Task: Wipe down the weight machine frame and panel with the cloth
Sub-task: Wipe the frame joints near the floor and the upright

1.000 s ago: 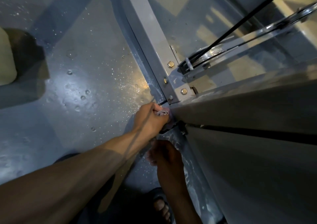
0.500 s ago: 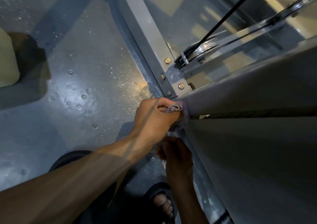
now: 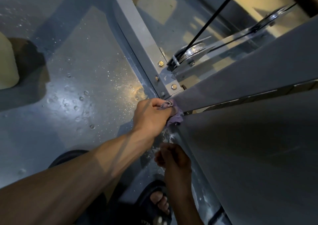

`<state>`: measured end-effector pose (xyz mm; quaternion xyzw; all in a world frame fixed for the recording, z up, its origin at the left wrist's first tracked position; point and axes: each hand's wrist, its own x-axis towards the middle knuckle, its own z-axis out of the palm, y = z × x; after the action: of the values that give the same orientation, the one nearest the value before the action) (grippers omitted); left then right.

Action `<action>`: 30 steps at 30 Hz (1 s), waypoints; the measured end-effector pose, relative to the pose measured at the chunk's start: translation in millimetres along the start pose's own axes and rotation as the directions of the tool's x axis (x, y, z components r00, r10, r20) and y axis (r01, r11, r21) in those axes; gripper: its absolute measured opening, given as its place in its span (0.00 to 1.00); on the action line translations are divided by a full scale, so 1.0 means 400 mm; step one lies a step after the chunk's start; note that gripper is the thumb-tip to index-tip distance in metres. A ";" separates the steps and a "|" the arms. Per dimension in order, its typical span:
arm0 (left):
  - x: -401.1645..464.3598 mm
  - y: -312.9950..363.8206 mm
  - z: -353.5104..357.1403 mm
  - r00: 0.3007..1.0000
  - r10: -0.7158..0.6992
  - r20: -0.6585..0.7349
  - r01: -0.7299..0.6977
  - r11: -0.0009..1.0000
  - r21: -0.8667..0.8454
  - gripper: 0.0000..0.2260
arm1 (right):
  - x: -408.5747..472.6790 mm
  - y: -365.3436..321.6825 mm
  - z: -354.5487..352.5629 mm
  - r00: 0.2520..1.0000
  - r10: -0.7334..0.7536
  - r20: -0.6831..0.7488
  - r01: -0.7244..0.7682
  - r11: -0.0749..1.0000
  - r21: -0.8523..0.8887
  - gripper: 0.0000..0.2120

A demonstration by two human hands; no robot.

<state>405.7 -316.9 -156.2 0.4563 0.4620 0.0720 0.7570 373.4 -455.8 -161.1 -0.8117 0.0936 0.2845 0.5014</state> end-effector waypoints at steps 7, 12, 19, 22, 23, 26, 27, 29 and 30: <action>-0.023 0.012 -0.001 0.998 0.058 -0.007 -0.058 0.998 0.005 0.11 | -0.008 -0.040 -0.030 0.998 -0.056 -0.008 0.057 0.998 0.024 0.08; -0.029 0.033 0.008 0.997 0.079 0.010 -0.078 0.995 -0.066 0.09 | -0.016 -0.051 -0.038 0.997 -0.077 0.010 0.077 0.996 0.044 0.08; 0.000 0.025 -0.010 0.999 -0.007 -0.036 0.004 0.996 -0.093 0.08 | -0.026 -0.054 -0.042 0.998 -0.061 0.000 0.061 0.996 0.064 0.07; -0.001 0.043 -0.003 0.998 0.056 0.004 -0.055 0.992 -0.117 0.08 | -0.023 -0.056 -0.047 0.998 -0.067 -0.004 0.067 0.995 0.072 0.08; -0.018 0.057 0.001 0.994 0.101 0.031 -0.097 0.988 -0.118 0.07 | -0.022 -0.056 -0.049 0.998 -0.061 -0.009 0.061 0.995 0.084 0.07; -0.046 0.083 0.002 0.974 0.212 0.084 -0.204 0.974 -0.095 0.05 | -0.019 -0.059 -0.050 0.998 -0.054 -0.024 0.056 0.992 0.110 0.07; -0.043 0.085 0.002 0.972 0.220 0.083 -0.213 0.973 -0.085 0.05 | -0.019 -0.061 -0.049 0.998 -0.058 -0.022 0.060 0.992 0.107 0.07; -0.035 0.086 0.000 0.981 0.179 0.070 -0.172 0.981 -0.093 0.07 | -0.022 -0.063 -0.048 0.998 -0.061 -0.014 0.062 0.993 0.097 0.08; -0.035 0.091 0.001 0.984 0.161 0.072 -0.154 0.983 -0.099 0.07 | -0.023 -0.065 -0.048 0.998 -0.064 -0.012 0.064 0.993 0.096 0.08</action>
<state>409.3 -303.8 -119.8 0.4581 0.3899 0.1349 0.7874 384.3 -461.3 -129.9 -0.7904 0.0833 0.2600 0.5484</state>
